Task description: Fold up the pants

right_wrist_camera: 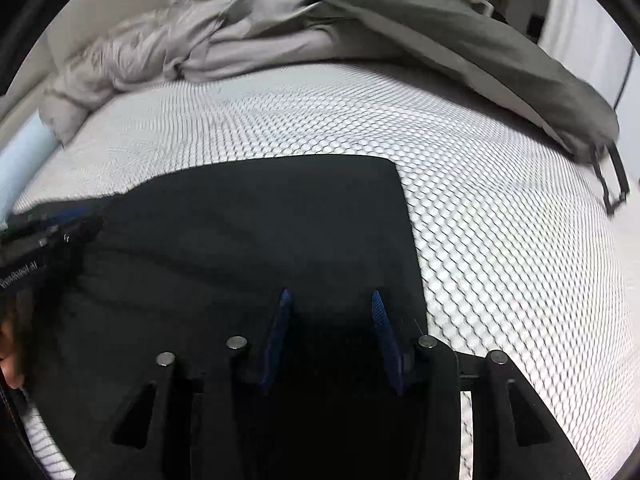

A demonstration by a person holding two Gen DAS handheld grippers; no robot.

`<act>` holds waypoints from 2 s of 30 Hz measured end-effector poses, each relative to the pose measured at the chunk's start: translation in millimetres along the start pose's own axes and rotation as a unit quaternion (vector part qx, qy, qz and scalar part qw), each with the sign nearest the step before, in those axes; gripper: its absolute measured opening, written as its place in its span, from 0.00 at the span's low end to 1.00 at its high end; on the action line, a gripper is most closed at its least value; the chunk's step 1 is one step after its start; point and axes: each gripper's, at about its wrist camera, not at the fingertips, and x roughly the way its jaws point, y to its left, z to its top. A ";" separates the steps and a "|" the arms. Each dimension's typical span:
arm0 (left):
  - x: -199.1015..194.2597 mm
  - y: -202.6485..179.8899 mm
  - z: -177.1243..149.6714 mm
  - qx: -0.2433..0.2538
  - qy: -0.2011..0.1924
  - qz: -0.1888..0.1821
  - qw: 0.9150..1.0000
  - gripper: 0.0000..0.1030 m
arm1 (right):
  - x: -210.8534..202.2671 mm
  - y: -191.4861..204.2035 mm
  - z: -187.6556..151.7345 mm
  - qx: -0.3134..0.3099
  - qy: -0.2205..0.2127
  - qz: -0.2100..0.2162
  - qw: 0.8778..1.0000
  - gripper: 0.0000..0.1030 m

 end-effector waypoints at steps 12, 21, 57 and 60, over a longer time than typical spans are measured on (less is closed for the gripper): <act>-36.1 -31.2 -64.0 0.100 0.002 -0.038 0.994 0.36 | -13.8 57.0 -36.3 -0.105 0.002 0.076 0.992 0.42; -65.1 -48.3 -74.4 0.114 -0.020 -0.087 0.990 0.38 | -47.4 33.2 -55.3 -0.081 -0.022 0.093 0.992 0.43; -165.2 242.9 -195.3 -0.301 -0.041 -0.019 0.953 0.55 | -75.0 -92.7 -116.1 0.135 0.023 0.227 0.964 0.31; -152.6 260.0 -200.5 -0.333 -0.027 -0.053 0.941 0.55 | -88.3 -93.3 -116.4 0.134 -0.006 0.224 0.965 0.50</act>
